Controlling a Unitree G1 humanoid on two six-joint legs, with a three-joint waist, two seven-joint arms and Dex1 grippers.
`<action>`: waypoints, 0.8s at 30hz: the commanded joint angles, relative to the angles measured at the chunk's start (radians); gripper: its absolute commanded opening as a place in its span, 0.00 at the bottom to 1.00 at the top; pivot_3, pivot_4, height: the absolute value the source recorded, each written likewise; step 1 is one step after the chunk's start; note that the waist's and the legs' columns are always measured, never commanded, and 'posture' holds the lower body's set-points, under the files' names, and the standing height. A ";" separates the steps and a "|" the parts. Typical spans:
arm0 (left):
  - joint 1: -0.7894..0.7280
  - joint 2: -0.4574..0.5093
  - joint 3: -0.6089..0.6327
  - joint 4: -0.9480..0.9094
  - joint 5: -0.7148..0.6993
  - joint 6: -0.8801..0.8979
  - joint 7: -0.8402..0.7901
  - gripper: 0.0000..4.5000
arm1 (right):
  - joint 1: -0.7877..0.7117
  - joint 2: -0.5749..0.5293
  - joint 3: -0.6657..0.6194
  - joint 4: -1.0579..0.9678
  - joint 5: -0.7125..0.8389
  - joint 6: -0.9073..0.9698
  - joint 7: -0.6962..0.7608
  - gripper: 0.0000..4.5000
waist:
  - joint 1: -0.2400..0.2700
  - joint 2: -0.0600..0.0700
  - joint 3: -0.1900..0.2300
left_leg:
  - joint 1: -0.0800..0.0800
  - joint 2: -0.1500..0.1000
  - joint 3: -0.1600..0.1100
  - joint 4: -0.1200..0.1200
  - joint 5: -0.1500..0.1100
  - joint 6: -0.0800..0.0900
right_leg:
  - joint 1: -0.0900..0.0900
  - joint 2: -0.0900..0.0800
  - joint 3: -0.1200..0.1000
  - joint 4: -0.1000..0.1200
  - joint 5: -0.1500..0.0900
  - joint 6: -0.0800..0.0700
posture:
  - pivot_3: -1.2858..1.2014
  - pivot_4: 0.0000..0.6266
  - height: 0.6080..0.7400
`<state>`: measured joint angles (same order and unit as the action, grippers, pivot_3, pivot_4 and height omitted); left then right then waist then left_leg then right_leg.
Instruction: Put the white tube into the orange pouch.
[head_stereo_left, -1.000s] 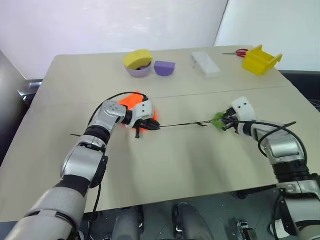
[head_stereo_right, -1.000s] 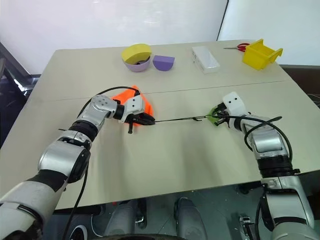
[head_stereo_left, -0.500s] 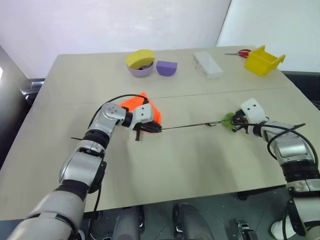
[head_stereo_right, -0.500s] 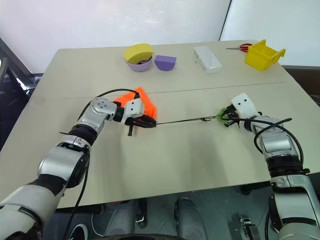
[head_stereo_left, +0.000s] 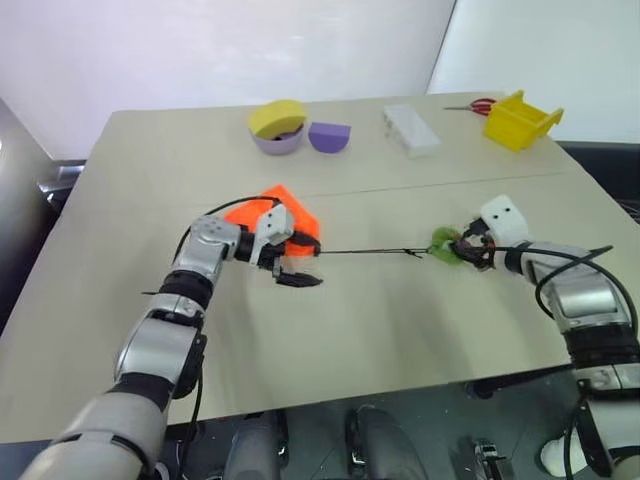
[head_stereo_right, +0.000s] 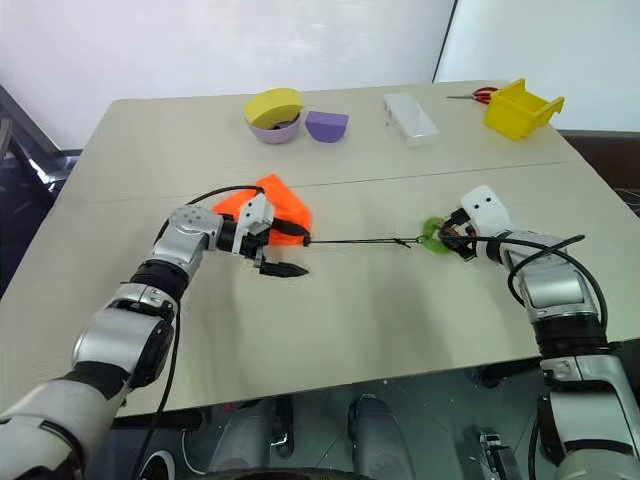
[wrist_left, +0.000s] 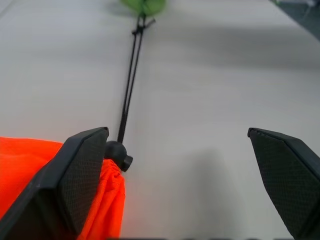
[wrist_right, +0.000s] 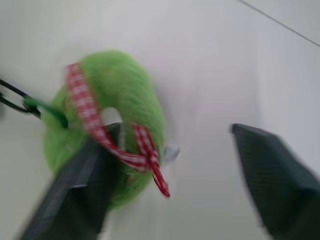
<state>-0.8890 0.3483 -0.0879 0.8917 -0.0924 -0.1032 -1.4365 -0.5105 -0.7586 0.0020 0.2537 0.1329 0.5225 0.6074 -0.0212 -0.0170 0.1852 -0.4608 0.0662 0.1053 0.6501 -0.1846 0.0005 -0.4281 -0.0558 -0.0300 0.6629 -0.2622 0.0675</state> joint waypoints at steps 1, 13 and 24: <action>0.051 0.044 0.062 -0.216 -0.116 0.179 -0.010 1.00 | 0.021 -0.009 -0.067 -0.111 0.068 -0.072 0.089 0.98 | 0.002 0.000 0.000 | 0.000 0.000 0.000 0.000 0.000 0.000 | 0.000 0.000 0.000 0.000 0.000 0.001 | 0.52 0.24 1.00; 0.422 0.186 0.263 -0.807 -0.324 0.588 0.300 1.00 | 0.282 0.028 -0.197 -0.435 0.254 -0.231 0.265 0.98 | 0.007 0.000 0.000 | 0.001 0.000 -0.001 -0.001 0.000 0.000 | 0.002 -0.001 0.000 0.000 -0.001 0.002 | 0.52 0.24 1.00; 0.780 0.331 0.495 -0.880 -0.353 0.519 0.447 1.00 | 0.532 -0.039 -0.406 -0.462 0.286 -0.351 0.357 0.98 | 0.008 0.002 -0.001 | 0.002 0.001 -0.001 -0.006 -0.003 -0.004 | 0.000 -0.011 -0.002 -0.011 0.003 -0.007 | 0.52 0.24 1.00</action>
<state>-0.1144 0.6688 0.3785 0.0390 -0.4260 0.4371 -0.9973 0.0249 -0.7801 -0.3647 -0.2068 0.4047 0.2065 0.9498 -0.0131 -0.0151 0.1843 -0.4584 0.0675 0.1047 0.6424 -0.1872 -0.0037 -0.4279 -0.0669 -0.0327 0.6478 -0.2571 0.0590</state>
